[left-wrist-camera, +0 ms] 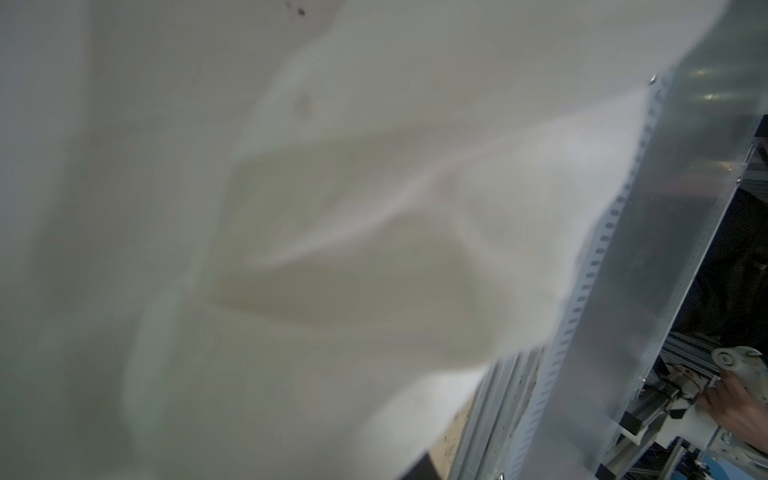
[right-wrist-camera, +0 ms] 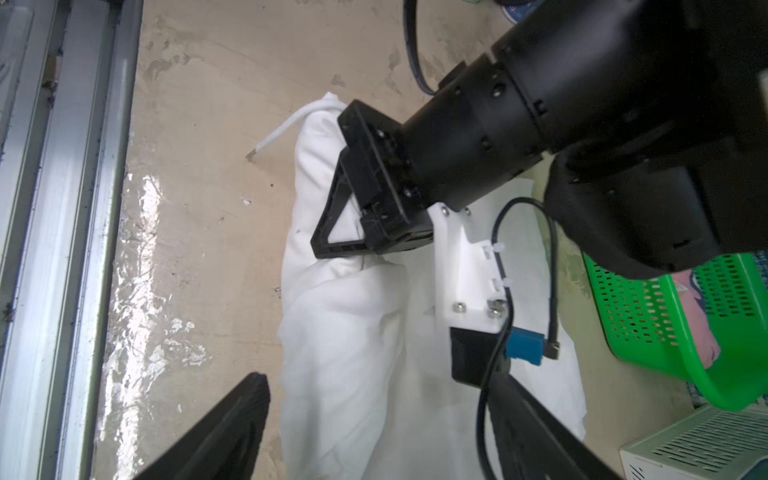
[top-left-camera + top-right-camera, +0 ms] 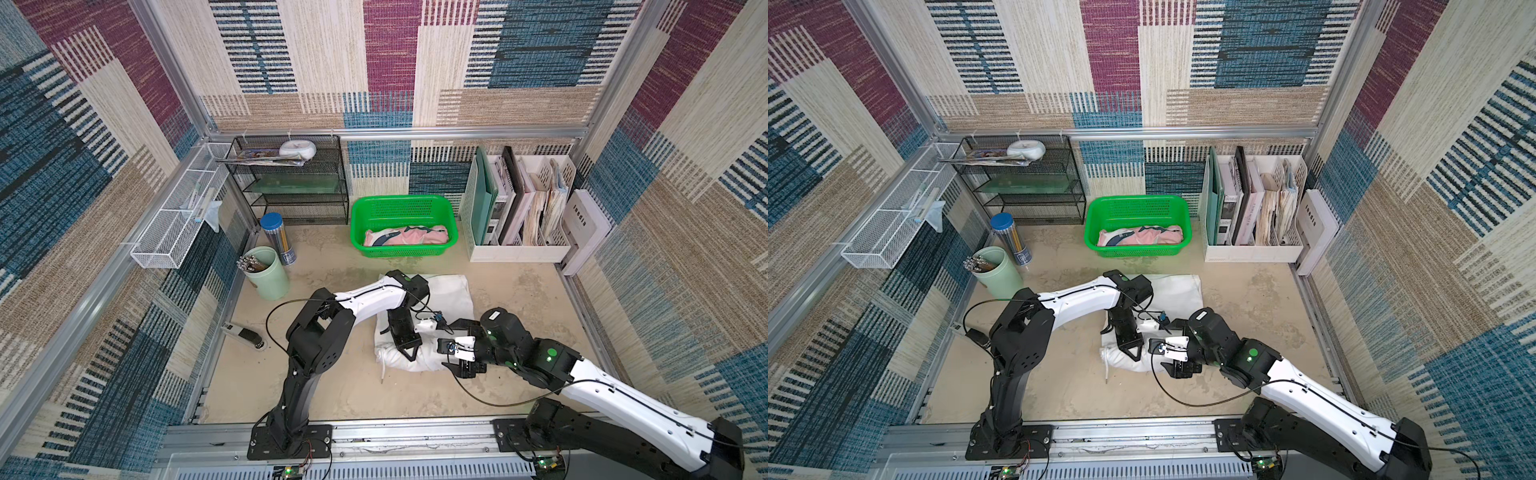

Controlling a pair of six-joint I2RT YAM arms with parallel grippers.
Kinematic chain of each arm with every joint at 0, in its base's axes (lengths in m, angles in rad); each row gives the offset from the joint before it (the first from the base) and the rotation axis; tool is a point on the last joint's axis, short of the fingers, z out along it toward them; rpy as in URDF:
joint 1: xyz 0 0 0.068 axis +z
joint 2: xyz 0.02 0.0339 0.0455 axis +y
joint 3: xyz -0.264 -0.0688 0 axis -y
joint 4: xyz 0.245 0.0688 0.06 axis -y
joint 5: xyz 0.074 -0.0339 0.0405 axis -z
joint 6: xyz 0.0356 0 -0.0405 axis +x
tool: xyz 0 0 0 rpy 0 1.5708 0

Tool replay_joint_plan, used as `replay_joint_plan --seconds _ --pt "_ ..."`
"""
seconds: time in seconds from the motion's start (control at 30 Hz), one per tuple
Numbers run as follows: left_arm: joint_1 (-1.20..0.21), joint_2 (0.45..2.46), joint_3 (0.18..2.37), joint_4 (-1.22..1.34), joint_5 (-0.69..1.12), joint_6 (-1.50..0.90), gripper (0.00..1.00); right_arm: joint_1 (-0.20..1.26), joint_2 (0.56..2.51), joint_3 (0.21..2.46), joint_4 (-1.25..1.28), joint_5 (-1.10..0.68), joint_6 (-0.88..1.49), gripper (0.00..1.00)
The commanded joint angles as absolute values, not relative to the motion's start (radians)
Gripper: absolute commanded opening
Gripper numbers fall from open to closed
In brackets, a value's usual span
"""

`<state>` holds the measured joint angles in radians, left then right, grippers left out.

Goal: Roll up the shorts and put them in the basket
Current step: Roll the shorts at the center of the board.

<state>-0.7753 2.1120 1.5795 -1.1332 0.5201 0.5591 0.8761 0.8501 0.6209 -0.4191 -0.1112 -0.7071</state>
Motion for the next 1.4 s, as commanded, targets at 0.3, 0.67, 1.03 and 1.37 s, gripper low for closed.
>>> replay_joint_plan --seconds 0.3,0.67,1.03,1.37 --pt "-0.745 2.263 1.747 -1.299 0.534 0.590 0.00 0.992 0.897 0.501 -0.328 0.010 -0.756 0.88" --pt "-0.714 2.368 1.821 -1.349 0.571 0.615 0.00 1.024 1.028 0.444 -0.137 0.203 -0.755 0.89" --pt "-0.703 2.380 1.837 -1.347 0.604 0.614 0.00 1.022 1.202 0.467 -0.128 0.227 -0.747 0.75" --pt "-0.701 2.324 1.816 -1.315 0.608 0.586 0.00 0.993 1.312 0.510 -0.142 0.136 -0.683 0.12"
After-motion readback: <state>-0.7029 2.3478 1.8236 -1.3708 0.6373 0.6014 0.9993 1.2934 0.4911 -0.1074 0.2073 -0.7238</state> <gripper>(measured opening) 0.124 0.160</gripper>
